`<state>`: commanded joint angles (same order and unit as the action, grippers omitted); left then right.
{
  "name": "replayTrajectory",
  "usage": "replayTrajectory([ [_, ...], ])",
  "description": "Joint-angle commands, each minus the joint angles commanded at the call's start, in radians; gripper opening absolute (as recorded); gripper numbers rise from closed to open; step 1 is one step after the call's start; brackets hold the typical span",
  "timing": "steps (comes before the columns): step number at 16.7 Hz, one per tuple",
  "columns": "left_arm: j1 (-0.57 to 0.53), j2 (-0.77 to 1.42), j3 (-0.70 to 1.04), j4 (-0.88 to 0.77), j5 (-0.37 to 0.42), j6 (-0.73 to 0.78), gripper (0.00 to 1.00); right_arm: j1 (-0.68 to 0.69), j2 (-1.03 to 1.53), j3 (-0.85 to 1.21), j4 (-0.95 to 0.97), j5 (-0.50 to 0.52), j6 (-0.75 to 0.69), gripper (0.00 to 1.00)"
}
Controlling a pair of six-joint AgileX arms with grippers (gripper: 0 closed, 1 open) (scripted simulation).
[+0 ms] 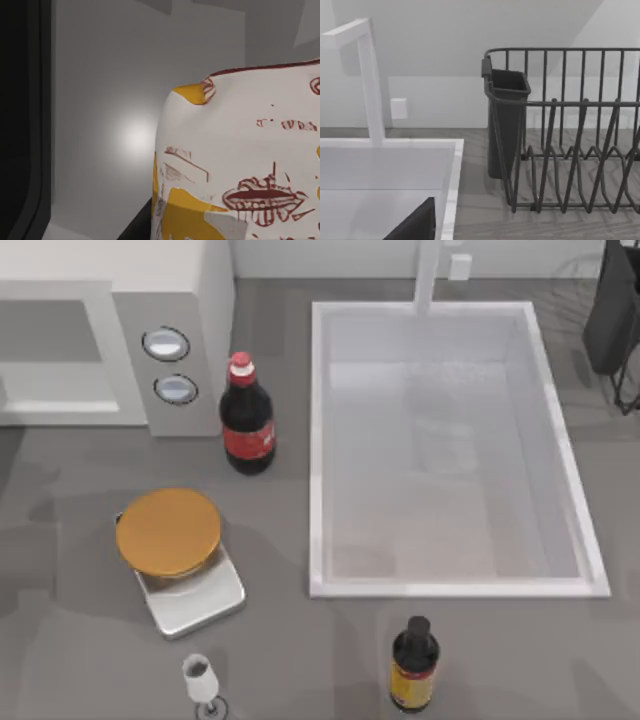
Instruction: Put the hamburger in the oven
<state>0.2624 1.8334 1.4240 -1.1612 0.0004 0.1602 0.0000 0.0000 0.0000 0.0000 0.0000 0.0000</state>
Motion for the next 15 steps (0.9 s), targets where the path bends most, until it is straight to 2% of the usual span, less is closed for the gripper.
replayTrajectory([
  [5, -0.001, 0.005, -0.004, 0.000, 0.000, 0.001, 0.00, 0.000, 0.000, 0.000, 0.000, 0.000, 0.000, 1.00],
  [8, 0.003, 0.007, -0.013, 0.060, 0.020, -0.003, 0.00, 0.000, 0.000, 0.000, 0.000, 0.000, 0.000, 1.00],
  [11, 0.001, 0.033, -0.044, 0.213, 0.061, -0.006, 0.00, 0.000, 0.000, 0.000, 0.000, 0.000, 0.000, 1.00],
  [15, -0.009, 0.085, -0.128, 0.542, 0.117, -0.013, 0.00, 0.000, 0.000, 0.000, 0.000, 0.000, 0.000, 1.00],
])
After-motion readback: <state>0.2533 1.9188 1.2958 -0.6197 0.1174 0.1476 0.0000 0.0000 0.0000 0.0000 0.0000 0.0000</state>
